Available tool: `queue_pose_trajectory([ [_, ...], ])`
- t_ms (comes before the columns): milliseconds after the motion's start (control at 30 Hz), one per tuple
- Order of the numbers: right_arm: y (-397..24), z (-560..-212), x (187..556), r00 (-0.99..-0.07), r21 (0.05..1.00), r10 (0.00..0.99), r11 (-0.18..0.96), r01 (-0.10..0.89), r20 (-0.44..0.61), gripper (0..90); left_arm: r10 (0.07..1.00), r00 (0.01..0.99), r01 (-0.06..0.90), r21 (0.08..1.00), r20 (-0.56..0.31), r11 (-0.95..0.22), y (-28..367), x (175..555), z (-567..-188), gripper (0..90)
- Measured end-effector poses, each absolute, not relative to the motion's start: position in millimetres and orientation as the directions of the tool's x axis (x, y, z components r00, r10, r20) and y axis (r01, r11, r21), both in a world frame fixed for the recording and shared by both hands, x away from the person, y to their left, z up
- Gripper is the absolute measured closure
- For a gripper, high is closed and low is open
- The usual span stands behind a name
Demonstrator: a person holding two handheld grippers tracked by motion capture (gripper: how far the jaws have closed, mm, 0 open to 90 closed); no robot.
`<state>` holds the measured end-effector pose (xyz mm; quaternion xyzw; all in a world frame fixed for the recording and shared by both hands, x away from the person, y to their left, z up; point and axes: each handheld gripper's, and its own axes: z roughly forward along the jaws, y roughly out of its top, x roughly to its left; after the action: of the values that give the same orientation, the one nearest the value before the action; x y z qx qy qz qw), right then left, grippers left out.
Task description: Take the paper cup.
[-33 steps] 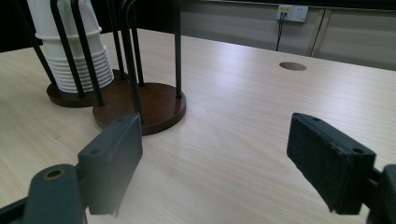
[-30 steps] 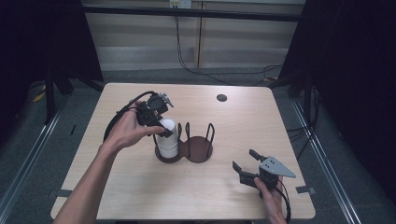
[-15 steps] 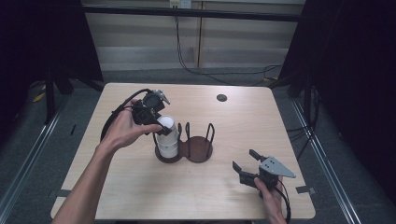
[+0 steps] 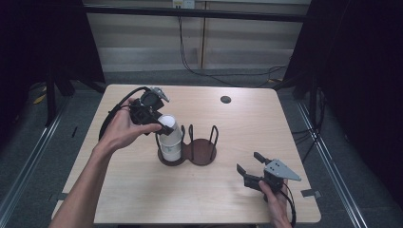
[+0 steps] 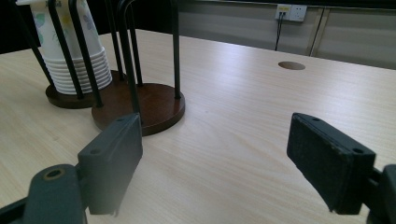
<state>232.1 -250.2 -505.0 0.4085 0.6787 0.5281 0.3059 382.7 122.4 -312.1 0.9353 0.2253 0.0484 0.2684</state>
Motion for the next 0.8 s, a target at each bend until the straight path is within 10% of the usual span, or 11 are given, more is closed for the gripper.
queue_pose_trajectory([
  [800, -250.2, -505.0, 231.9, -0.474, 0.967, 0.880, 0.107, 0.232, 0.016, 17.7, 0.461, 0.886, 0.357, 0.710, -0.052, -0.607, 151.7, 370.0, -289.7, 36.9],
])
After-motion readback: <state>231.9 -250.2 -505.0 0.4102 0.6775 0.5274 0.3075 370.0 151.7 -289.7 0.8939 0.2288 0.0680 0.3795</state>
